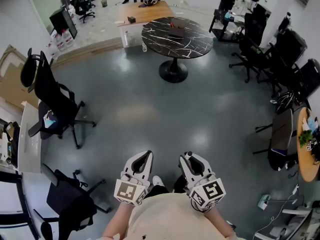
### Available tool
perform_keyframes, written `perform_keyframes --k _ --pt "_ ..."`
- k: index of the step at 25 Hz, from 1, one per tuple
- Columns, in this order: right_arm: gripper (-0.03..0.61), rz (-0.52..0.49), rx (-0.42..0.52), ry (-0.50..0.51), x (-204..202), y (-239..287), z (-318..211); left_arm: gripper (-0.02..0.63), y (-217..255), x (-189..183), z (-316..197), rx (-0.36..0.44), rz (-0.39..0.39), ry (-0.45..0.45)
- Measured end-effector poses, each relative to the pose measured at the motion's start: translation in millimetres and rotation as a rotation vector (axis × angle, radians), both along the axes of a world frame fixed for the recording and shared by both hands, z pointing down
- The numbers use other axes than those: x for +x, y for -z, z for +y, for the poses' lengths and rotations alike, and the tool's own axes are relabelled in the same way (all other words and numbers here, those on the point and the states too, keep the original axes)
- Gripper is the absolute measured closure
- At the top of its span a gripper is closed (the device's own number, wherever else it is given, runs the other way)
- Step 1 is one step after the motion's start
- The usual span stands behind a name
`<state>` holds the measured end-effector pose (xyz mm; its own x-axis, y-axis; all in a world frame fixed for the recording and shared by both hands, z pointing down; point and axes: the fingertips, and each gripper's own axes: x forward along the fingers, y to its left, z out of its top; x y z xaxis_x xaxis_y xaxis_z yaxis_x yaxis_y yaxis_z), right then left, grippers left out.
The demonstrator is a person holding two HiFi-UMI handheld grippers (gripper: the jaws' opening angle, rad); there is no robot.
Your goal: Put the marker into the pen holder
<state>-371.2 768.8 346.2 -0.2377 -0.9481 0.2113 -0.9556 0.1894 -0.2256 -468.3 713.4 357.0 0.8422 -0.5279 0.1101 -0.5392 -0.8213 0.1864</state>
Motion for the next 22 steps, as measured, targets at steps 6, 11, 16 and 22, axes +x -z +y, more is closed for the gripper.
perform_keyframes --k 6,11,16,22 --pt "0.495 0.009 -0.007 0.012 0.6 -0.9 -23.2 0.606 6.7 -3.1 -18.6 0.019 0.020 0.037" --pt "0.495 -0.007 -0.021 -0.010 19.8 -8.4 -61.2 0.606 -1.6 11.3 -51.1 0.004 0.004 0.043" --pt "0.495 -0.043 -0.023 -0.014 62.6 -20.8 -118.1 0.606 -7.5 49.9 -108.0 -0.002 -0.015 0.050" --pt "0.495 -0.070 0.004 -0.017 139.0 -12.8 -201.5 0.606 3.4 113.8 -198.5 0.028 -0.037 0.079"
